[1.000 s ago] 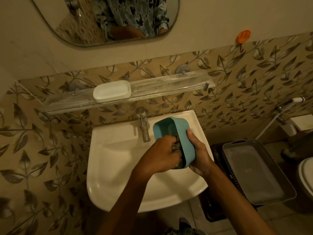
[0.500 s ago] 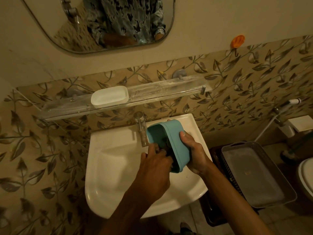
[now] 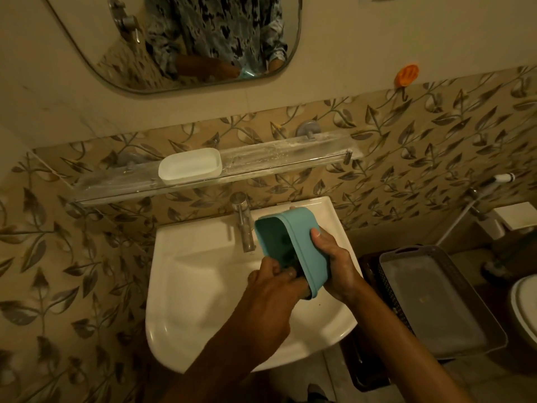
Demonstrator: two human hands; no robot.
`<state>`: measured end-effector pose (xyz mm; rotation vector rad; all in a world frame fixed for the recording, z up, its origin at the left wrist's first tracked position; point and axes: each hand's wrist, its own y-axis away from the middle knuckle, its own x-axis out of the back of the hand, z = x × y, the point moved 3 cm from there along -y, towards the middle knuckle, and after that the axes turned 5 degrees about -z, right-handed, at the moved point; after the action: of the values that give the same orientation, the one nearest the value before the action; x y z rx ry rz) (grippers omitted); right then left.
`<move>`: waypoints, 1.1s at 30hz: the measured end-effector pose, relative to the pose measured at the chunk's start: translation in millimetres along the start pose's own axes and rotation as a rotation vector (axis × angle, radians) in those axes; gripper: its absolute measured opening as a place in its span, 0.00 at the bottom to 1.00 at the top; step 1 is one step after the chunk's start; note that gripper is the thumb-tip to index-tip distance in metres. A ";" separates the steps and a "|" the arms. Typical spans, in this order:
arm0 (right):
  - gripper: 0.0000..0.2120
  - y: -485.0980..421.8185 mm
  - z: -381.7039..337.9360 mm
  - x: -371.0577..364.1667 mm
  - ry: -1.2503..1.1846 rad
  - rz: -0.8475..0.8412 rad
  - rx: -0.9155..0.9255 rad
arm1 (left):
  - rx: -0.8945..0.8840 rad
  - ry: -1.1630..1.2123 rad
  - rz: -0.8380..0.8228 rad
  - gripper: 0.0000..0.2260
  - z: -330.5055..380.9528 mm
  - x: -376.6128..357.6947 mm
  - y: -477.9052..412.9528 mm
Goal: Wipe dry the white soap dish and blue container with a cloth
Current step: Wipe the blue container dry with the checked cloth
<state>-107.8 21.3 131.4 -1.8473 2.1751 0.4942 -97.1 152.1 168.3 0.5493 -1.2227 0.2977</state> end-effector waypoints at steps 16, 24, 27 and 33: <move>0.29 9.7 1.6 -0.6 0.005 0.019 0.076 | 0.105 0.844 -0.102 0.12 -1.7 5.9 0.2; 0.36 10.3 -4.1 -3.6 0.030 0.050 0.156 | 0.302 1.919 -0.084 0.15 -13.4 21.1 3.1; 0.37 14.5 5.6 -9.3 0.063 0.026 0.150 | 0.282 2.138 -0.073 0.20 -24.3 38.5 -1.7; 0.44 22.2 22.3 -10.0 0.059 0.046 0.064 | 0.219 1.763 -0.013 0.22 -10.1 28.0 3.4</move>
<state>-128.7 42.6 117.2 -1.8041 2.2489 0.3790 -81.6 158.4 193.1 0.2720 0.5257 0.6869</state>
